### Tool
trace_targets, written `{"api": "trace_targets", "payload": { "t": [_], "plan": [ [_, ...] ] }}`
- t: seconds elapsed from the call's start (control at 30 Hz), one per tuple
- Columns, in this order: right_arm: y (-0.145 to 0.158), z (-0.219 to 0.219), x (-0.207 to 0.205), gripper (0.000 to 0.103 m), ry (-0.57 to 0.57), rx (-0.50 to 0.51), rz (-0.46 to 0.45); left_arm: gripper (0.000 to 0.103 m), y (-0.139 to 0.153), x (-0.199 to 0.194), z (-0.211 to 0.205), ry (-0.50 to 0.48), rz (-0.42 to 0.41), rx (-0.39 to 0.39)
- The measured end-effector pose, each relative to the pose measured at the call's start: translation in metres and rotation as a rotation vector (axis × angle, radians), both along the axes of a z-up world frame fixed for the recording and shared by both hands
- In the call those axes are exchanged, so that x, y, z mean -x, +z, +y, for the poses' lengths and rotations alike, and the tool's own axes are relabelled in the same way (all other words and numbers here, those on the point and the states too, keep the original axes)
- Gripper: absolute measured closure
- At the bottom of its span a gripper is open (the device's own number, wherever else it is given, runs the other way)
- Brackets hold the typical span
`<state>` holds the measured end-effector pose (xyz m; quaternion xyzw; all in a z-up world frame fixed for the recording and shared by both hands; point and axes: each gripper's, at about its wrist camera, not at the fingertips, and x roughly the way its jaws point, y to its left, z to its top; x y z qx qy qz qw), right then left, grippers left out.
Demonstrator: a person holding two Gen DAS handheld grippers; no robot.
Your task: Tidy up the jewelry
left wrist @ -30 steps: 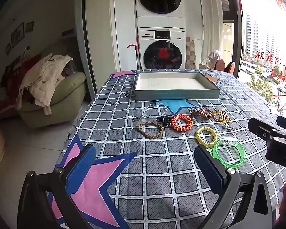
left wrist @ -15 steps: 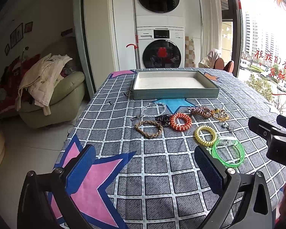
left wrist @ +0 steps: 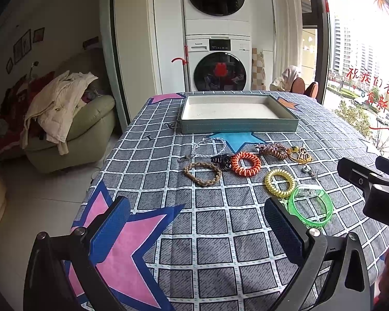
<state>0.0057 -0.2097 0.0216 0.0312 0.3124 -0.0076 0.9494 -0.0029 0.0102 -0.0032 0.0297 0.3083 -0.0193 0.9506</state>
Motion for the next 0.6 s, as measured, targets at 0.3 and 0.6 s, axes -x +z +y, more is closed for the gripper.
{"api": "trace_targets", "payload": {
  "t": [0.3,0.6],
  "plan": [
    [0.0001,0.0000,-0.0009,0.000,0.001,-0.011,0.001,0.000,-0.0023,-0.0034,0.0024,0.006,0.014,0.006],
    [-0.0004,-0.0016,0.0001,0.000,0.000,-0.014,0.000,0.000,-0.0016,-0.0057,0.0058,0.009,0.027,0.013]
  ]
}}
